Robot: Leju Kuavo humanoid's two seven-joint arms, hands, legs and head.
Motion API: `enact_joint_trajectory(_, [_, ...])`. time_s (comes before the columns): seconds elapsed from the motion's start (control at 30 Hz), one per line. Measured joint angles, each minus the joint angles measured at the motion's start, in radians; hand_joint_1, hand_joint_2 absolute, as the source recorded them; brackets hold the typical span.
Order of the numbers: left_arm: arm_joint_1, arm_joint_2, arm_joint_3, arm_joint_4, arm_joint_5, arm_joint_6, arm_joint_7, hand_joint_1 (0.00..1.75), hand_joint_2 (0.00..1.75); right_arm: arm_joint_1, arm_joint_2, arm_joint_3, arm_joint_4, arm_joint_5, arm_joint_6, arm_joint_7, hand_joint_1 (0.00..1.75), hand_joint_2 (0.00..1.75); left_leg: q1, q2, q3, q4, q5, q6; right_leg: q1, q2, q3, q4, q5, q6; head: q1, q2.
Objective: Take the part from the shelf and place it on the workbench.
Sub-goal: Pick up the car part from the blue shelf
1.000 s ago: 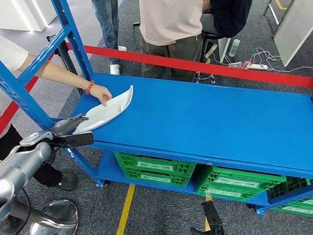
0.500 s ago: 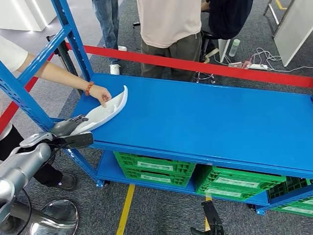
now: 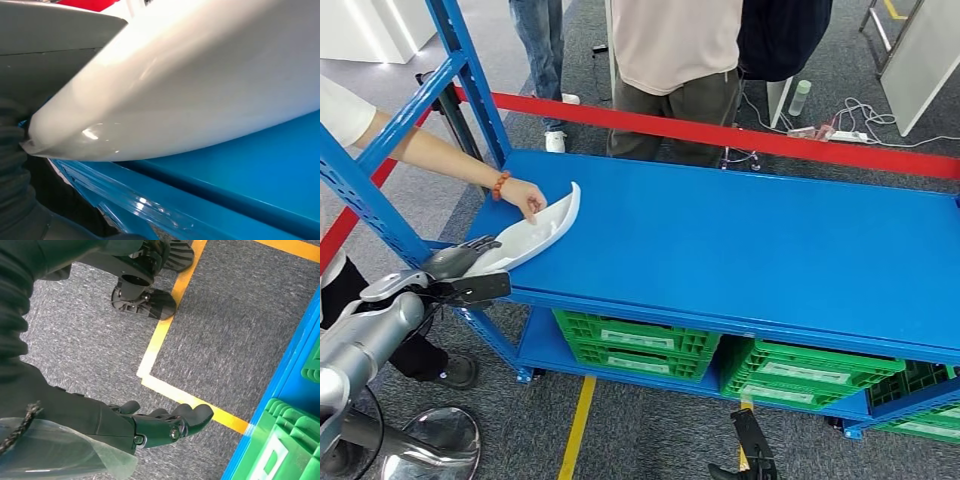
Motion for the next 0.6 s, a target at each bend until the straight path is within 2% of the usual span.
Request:
enact_joint_trajectory(0.43, [-0.001,-0.004,0.0,0.0,-0.008,0.002,-0.014,0.0,1.75,-0.001,0.0,0.002,0.0,0.004,0.008,0.002,0.0,1.75,0.0,0.0,0.0,0.0,0.0,0.0,0.0,0.0,0.0,0.0,0.0,0.0,0.0,0.0])
enact_joint_trajectory(0.6, [0.001,-0.012,0.009,0.0,0.024,0.03,-0.035,0.0,1.75,-0.001,0.0,0.002,0.0,0.004,0.008,0.003,0.0,1.75,0.0,0.0,0.0,0.0,0.0,0.0,0.0,-0.001,0.0,0.0,0.0,0.0,0.0,0.0])
